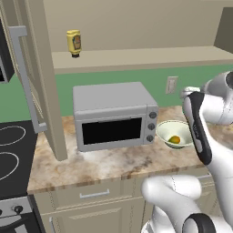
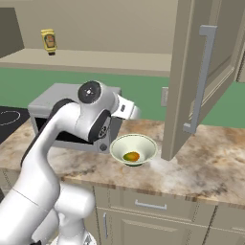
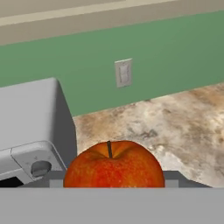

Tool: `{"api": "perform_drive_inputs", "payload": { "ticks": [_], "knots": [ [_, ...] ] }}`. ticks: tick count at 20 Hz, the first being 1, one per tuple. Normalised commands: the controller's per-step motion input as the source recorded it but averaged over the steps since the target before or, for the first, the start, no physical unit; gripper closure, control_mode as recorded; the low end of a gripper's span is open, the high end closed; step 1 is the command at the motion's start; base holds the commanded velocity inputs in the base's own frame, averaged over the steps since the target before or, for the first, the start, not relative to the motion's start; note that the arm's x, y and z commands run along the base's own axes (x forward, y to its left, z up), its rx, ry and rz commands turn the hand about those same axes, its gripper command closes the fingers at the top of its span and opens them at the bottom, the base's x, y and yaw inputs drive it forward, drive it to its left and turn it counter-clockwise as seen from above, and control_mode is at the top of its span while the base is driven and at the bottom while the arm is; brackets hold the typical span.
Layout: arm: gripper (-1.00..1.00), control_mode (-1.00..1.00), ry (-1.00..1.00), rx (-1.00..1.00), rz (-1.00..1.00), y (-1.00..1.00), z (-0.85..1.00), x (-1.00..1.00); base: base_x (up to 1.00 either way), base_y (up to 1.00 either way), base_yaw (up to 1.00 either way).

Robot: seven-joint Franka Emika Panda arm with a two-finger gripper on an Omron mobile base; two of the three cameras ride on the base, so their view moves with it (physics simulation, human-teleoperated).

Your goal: Open the cabinet. Pick the mango and apple from the cabinet and place them into the bowl. Then close the cabinet.

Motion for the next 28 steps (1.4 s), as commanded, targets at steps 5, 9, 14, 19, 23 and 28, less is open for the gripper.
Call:
{"api": "perform_drive_inputs", "payload": {
  "ticks": [5, 9, 14, 19, 23, 28],
  "knots": [
    [1.00, -1.00, 0.01, 0.00, 0.00, 0.00, -0.63, 0.12, 0.00, 0.00, 0.00],
    [1.00, -1.00, 0.00, 0.00, 0.00, 0.00, -0.46, 0.31, 0.00, 0.00, 0.00],
    [1.00, -1.00, 0.06, 0.00, 0.00, 0.00, -0.41, 0.53, 0.00, 0.00, 0.00],
    [1.00, -1.00, 0.19, 0.01, 0.00, -0.02, -0.28, 0.49, 0.00, 0.00, 0.00],
    [1.00, -1.00, 0.26, 0.07, -0.01, -0.18, -0.13, 0.00, 0.00, 0.00, 0.00],
    [1.00, -1.00, 0.22, 0.04, 0.00, -0.08, -0.02, 0.00, 0.00, 0.00, 0.00]
  ]
}}
